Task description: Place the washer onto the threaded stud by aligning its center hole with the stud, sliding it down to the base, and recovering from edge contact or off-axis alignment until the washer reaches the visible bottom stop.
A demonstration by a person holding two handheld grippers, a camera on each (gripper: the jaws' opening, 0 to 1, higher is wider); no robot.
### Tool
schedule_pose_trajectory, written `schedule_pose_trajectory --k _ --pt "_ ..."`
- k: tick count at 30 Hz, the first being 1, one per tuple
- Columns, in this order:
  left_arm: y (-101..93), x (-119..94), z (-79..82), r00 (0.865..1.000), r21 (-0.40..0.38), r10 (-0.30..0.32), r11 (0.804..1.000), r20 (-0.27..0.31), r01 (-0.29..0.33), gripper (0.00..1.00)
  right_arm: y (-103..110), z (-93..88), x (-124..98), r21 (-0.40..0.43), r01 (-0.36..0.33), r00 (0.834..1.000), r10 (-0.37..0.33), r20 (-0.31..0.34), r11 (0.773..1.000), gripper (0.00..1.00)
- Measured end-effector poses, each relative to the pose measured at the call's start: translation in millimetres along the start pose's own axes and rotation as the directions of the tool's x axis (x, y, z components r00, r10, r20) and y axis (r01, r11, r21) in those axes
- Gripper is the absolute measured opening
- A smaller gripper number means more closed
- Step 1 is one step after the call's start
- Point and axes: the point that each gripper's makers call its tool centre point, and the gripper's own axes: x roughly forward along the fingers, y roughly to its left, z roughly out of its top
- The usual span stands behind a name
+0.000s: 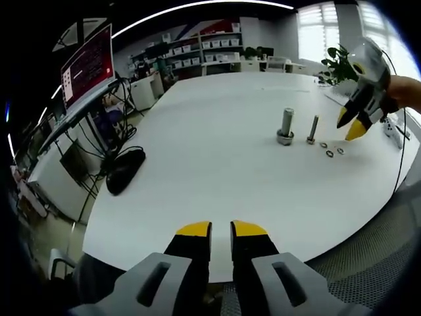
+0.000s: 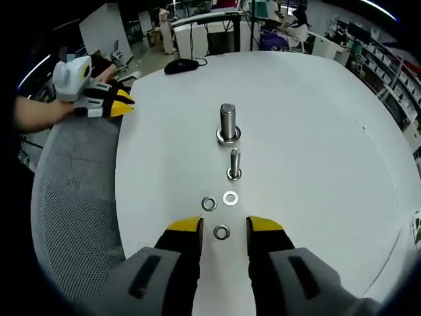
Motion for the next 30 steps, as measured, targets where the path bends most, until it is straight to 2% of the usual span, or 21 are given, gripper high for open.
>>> schedule_pose_trajectory --k 10,20,30 --pt "0.3 -1 0.3 1.000 0.002 0.005 1.000 -0.002 -0.005 0.09 12 -14.9 1 0.087 0.033 0.996 -0.040 0.081 0.996 0.28" --pt "0.5 -2 1.5 1.000 -0.002 0.003 1.000 0.006 -0.003 0.09 25 -30.4 10 0.097 0.023 0.998 -0.029 0.054 0.995 0.28" --pt "1.1 -2 1.3 1.000 -0.001 0.006 1.000 0.004 -0.006 0.09 28 -46.1 11 0.110 0.012 0.999 -0.015 0.030 0.994 0.29"
